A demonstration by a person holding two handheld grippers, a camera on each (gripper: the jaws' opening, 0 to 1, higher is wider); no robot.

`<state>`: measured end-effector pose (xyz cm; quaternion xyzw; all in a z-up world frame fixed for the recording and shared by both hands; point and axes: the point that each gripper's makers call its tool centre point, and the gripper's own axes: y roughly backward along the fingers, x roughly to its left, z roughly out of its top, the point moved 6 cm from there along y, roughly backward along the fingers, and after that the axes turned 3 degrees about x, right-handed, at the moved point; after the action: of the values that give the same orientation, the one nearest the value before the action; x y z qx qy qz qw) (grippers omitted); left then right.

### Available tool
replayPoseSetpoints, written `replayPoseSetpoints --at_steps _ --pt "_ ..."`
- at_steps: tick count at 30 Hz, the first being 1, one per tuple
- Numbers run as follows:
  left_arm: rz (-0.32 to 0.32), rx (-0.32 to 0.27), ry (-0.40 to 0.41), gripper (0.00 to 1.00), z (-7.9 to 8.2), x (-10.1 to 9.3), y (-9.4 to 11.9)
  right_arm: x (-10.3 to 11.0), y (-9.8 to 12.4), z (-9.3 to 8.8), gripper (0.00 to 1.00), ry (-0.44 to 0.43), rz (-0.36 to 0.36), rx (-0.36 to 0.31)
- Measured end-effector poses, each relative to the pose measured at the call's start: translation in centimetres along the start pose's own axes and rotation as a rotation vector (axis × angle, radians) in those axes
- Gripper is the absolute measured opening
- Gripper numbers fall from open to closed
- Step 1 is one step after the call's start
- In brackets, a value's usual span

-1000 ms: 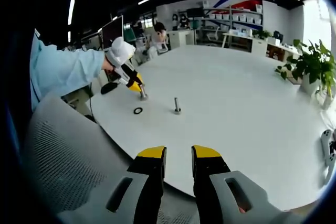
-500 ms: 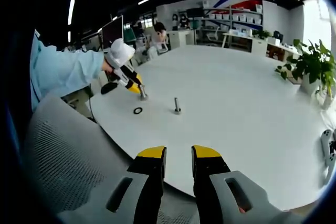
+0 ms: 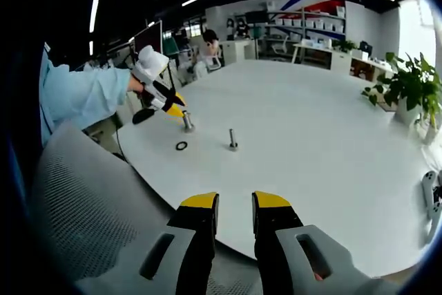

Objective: Place the washer onto the threaded stud by aligning its center hole with the stud, sliding it down to the base, and recovering from edge contact or off-axis alignment until the washer reaches the visible bottom stop.

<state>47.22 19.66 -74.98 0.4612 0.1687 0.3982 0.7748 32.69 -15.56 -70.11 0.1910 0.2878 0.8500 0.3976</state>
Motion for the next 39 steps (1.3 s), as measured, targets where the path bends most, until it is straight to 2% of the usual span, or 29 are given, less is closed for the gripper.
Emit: replayPoseSetpoints --at_steps 4,9,29,39 --pt "0.011 0.016 0.006 0.29 -0.5 0.5 -0.8 0.0 0.0 0.0 0.22 -0.001 0.000 -0.001" --pt "-0.004 0.047 0.004 0.29 -1.2 -0.1 -1.5 0.0 0.0 0.0 0.22 -0.003 -0.001 -0.003" --pt "-0.026 0.032 0.009 0.29 -2.0 -2.3 -0.5 0.0 0.1 0.0 0.22 0.001 0.001 0.001" --pt "-0.048 0.021 0.012 0.29 -2.2 -3.5 -0.9 0.0 0.0 0.0 0.22 0.000 0.000 -0.001"
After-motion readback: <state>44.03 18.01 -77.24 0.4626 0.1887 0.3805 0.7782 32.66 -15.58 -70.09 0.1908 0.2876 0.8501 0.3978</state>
